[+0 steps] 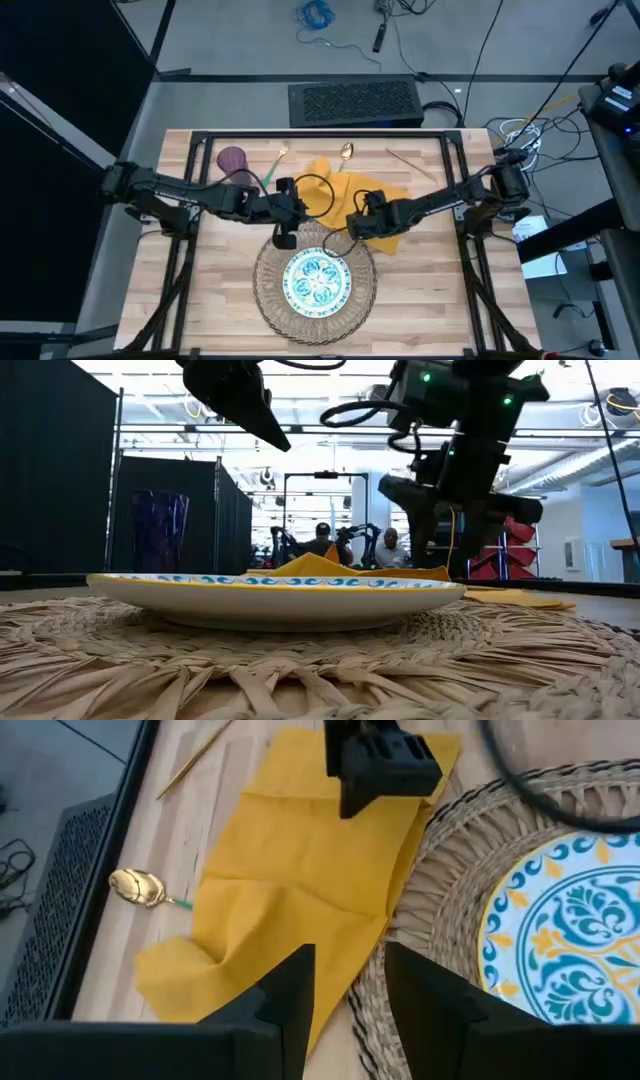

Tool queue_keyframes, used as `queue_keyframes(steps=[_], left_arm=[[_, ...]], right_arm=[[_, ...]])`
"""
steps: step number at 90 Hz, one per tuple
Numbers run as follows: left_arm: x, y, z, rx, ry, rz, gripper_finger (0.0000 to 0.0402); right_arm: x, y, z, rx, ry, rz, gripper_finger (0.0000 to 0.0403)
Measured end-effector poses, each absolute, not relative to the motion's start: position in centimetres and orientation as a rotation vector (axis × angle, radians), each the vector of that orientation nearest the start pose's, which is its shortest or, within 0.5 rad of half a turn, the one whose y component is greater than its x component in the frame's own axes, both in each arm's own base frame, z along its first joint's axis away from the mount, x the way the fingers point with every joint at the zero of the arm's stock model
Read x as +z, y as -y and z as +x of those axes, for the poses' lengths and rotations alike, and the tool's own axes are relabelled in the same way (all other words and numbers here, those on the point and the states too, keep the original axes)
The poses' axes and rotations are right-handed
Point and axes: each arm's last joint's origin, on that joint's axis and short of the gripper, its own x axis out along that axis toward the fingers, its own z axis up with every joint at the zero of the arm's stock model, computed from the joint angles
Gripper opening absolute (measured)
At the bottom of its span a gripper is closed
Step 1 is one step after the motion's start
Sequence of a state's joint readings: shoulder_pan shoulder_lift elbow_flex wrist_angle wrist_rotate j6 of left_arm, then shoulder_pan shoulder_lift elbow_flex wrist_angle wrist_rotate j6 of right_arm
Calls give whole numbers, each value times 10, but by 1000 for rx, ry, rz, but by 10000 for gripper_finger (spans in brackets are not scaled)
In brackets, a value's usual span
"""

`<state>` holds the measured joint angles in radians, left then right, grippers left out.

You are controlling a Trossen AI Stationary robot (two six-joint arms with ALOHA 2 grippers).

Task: Set table place
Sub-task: Fold the yellow table napkin

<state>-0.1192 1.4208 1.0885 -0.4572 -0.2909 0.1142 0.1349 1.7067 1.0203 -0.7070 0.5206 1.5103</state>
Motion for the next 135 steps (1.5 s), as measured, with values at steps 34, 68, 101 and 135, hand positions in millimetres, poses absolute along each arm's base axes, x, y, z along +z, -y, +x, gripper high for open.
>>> queue_keyframes(steps=[34, 68, 101, 135], left_arm=[[281, 23, 283, 204, -830, 350, 109], [315, 14, 204, 230, -375, 224, 109], [272, 18, 190, 192, -314, 196, 109], [232, 15, 161, 194, -128, 64, 109]], right_arm=[[165, -21, 298, -1222, -733, 880, 260], [152, -22, 303, -1286, -674, 955, 260], [130, -31, 313, -1297, -641, 1003, 260], [130, -34, 311, -1295, -656, 995, 232]])
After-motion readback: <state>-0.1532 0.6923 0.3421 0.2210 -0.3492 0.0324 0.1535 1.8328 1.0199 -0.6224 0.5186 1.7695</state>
